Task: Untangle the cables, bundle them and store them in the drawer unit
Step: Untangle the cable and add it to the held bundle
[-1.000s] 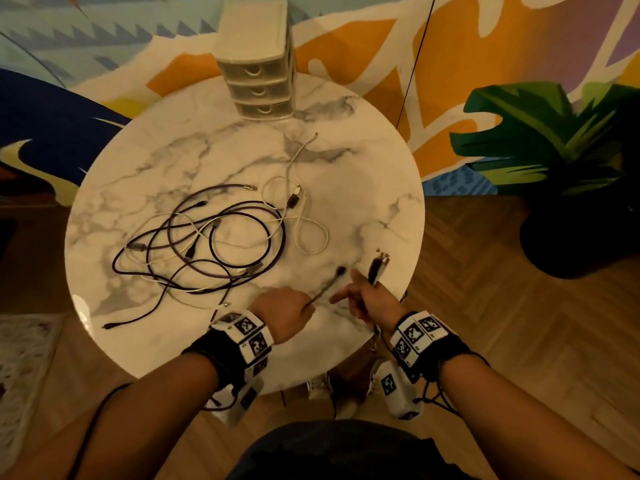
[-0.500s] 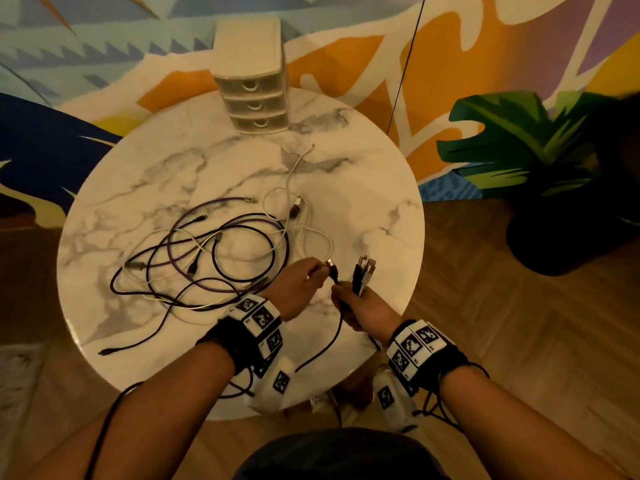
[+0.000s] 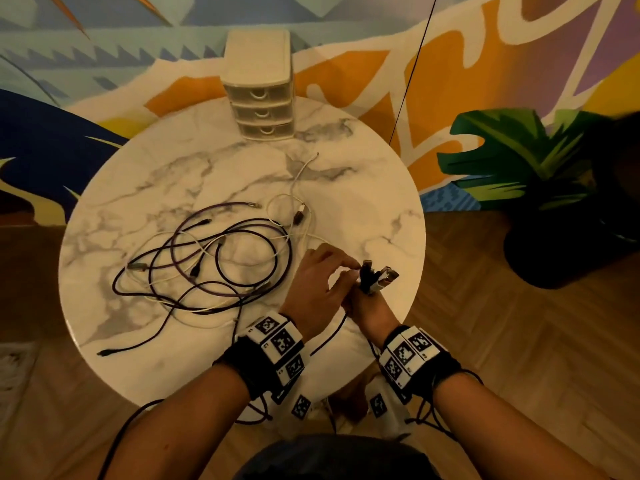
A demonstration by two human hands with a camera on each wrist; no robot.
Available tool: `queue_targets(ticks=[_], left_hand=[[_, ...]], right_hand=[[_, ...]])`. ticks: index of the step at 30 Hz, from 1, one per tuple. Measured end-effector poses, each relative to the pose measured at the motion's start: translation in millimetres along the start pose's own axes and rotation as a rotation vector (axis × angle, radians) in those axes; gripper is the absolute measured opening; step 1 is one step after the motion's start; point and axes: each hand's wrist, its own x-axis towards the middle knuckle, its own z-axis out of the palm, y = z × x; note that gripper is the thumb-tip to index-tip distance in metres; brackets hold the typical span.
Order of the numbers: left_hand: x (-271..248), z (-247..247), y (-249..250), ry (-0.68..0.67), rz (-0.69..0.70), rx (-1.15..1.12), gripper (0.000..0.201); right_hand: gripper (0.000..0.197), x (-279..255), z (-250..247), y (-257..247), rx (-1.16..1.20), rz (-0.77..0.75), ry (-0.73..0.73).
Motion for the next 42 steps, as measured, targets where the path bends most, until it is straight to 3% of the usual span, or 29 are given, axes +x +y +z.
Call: queue_targets(ticks=[2, 3, 6, 8, 10, 13, 16, 18, 20, 24, 26, 31, 33, 35, 38, 40, 42], left_hand=[[-4, -2, 0, -0.052, -0.069, 0.012, 0.024], [-7, -2, -3, -0.189, -0.135, 0.036, 0.029], [-27, 3, -25, -0.798, -0.337, 0.197, 0.027], [-39, 0, -49, -0.980, -0.494, 0.230, 0.030], [-42, -18, -73, -0.871, -0.601, 0.278, 0.029], [-36, -59, -95, -0.528, -0.560, 0.429, 0.020], [-15, -85, -81, -0.263, -0.545, 0.459, 0.032], [5, -86, -57, -0.113, -0.480, 0.534, 0.038], [22, -75, -28, -0.015, -0.378, 0.677, 0.040], [31, -31, 28, -0.155, -0.191, 1.008, 0.027], [28, -13, 42, -0.266, -0.169, 1.053, 0.024], [19, 9, 37, -0.386, -0.229, 0.990, 0.024], [17, 14, 30, -0.365, -0.243, 0.889, 0.023], [14, 15, 14, -0.342, -0.325, 0.709, 0.028], [14, -11, -32, -0.346, -0.607, 0.489, 0.029], [19, -48, -57, -0.203, -0.712, 0.449, 0.028], [26, -79, -65, 0.027, -0.619, 0.457, 0.025]], right_hand=[[0.042, 6, -2, -2, 0.239, -0.015, 0.112], [0.047, 9, -5, -6, 0.372, 0.000, 0.159], [0.053, 22, -32, -14, 0.678, 0.097, 0.188], [0.055, 31, -56, -15, 0.849, 0.140, 0.165], [0.060, 39, -77, -14, 0.965, 0.118, 0.167], [0.057, 45, -96, -17, 0.954, 0.045, 0.319], [0.053, 39, -92, -31, 0.829, -0.054, 0.419], [0.055, 29, -76, -43, 0.661, -0.107, 0.323], [0.060, 13, -59, -55, 0.400, -0.134, 0.102], [0.075, -12, -35, -57, -0.140, -0.112, -0.324], [0.075, -13, -34, -51, -0.275, -0.109, -0.344], [0.055, -10, -50, -38, -0.260, -0.054, -0.387], [0.050, -10, -54, -36, -0.299, -0.080, -0.385], [0.046, -7, -59, -35, -0.267, -0.091, -0.292], [0.044, 1, -72, -37, -0.156, -0.076, -0.155], [0.044, 7, -82, -35, -0.182, -0.066, -0.132], [0.047, 13, -87, -31, -0.259, -0.076, -0.149]])
